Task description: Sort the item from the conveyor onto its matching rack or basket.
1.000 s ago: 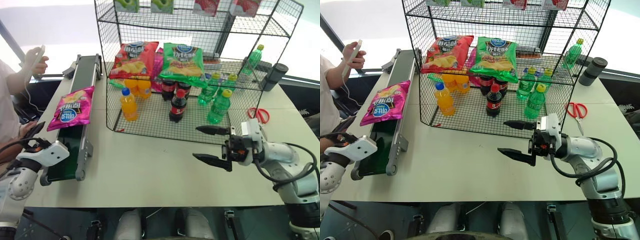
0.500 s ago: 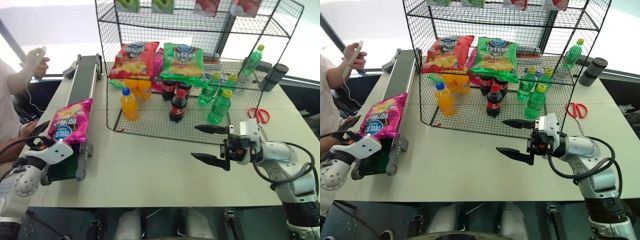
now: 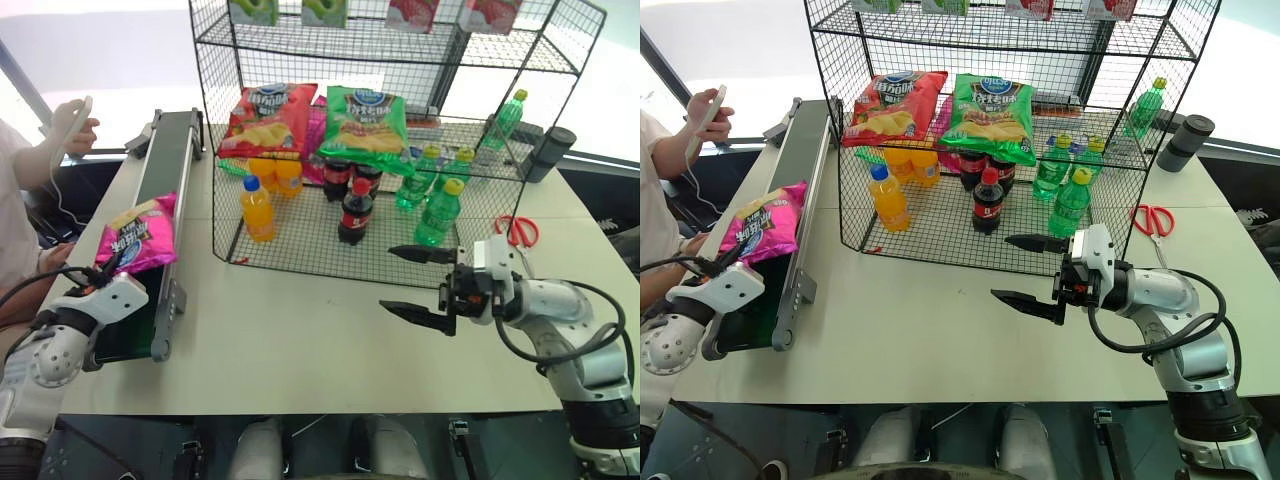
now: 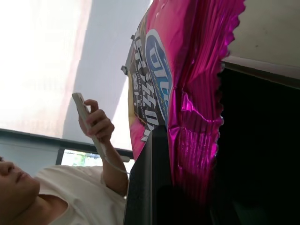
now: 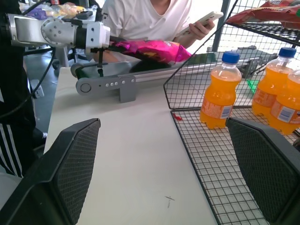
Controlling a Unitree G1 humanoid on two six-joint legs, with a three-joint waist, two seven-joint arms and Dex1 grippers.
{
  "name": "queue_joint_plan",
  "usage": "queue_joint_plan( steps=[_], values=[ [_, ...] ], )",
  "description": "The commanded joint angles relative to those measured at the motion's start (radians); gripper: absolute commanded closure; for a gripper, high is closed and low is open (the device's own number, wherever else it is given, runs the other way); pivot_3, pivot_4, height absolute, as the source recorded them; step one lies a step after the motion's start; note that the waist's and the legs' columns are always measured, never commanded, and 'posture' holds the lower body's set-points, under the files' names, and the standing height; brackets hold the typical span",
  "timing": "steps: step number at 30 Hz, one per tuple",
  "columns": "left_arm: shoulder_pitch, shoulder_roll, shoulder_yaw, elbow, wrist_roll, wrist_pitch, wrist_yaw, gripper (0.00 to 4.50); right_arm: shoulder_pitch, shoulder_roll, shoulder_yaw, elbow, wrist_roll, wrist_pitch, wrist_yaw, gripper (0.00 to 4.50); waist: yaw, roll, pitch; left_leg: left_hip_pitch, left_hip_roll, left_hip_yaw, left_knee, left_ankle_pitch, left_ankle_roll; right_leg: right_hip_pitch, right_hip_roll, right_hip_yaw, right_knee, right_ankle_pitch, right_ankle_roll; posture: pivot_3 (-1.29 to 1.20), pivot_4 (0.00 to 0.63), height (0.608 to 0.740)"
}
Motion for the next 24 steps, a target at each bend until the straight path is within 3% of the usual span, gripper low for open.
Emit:
queue_joint_plan(
  steps=[1, 3, 6, 8, 13, 17, 20, 24],
  values=[
    [-0.025, 0.014, 0.081, -0.112, -0.316, -0.035, -0.183, 4.40, -0.017, 0.010, 0.003, 0.000, -0.004, -0.022, 0.000, 0.00, -0.001, 0.000, 0.000, 0.000, 0.000, 0.000, 0.000, 0.000, 0.000, 0.000, 0.000, 0.000, 0.000, 0.000, 0.000, 0.00, 0.150, 0.740],
    [-0.005, 0.046, 0.133, -0.203, -0.571, 0.007, -0.377, 4.40, -0.020, 0.006, 0.004, 0.012, -0.010, -0.029, 0.004, 0.00, -0.001, 0.000, 0.000, 0.000, 0.000, 0.000, 0.000, 0.000, 0.000, 0.000, 0.000, 0.000, 0.000, 0.000, 0.000, 0.00, 0.150, 0.740],
    [0.029, 0.101, 0.227, -0.296, -0.836, 0.133, -0.582, 4.40, -0.025, 0.001, 0.004, 0.031, -0.015, -0.040, 0.010, 0.00, -0.008, 0.000, 0.000, 0.000, 0.001, 0.000, 0.000, 0.002, -0.003, 0.000, 0.000, 0.000, 0.000, 0.000, 0.000, 0.00, 0.150, 0.740],
    [0.088, 0.156, 0.341, -0.340, -1.071, 0.342, -0.728, 4.40, -0.030, -0.002, 0.008, 0.040, -0.018, -0.045, 0.017, 0.00, -0.019, 0.001, 0.001, 0.000, 0.001, 0.000, 0.000, 0.002, -0.004, 0.000, 0.001, 0.000, 0.000, 0.000, 0.000, 0.00, 0.150, 0.740],
    [0.170, 0.254, 0.541, -0.351, -1.438, 0.783, -0.876, 4.40, -0.051, -0.005, 0.014, 0.060, -0.024, -0.051, 0.029, 0.00, -0.028, 0.002, 0.002, 0.001, 0.001, 0.000, 0.000, 0.001, -0.002, 0.000, 0.003, 0.002, 0.001, 0.000, 0.000, 0.00, 0.150, 0.740],
    [0.175, 0.238, 0.514, -0.447, -1.731, 1.058, -0.838, 4.40, -0.062, -0.006, 0.004, 0.030, 0.039, 0.036, 0.020, 0.00, -0.019, 0.002, 0.002, 0.001, 0.001, -0.001, 0.000, 0.001, -0.002, 0.000, 0.004, 0.004, 0.000, 0.000, 0.000, 0.00, 0.150, 0.740],
    [0.108, 0.176, 0.355, -0.522, -1.903, 1.163, -0.769, 4.40, -0.039, -0.029, -0.014, -0.047, 0.193, 0.229, -0.008, 0.00, -0.016, 0.002, 0.002, 0.001, 0.001, -0.001, 0.000, 0.002, -0.004, 0.001, 0.004, 0.004, -0.001, 0.000, 0.000, 0.00, 0.150, 0.740],
    [-0.020, 0.095, 0.195, -0.526, -1.895, 1.216, -0.753, 4.40, -0.025, -0.066, -0.046, -0.111, 0.372, 0.436, -0.053, 0.00, -0.018, 0.001, 0.001, 0.000, 0.001, -0.002, 0.000, 0.003, -0.005, 0.001, 0.005, 0.006, -0.001, 0.000, -0.001, 0.00, 0.150, 0.740]
  ],
)
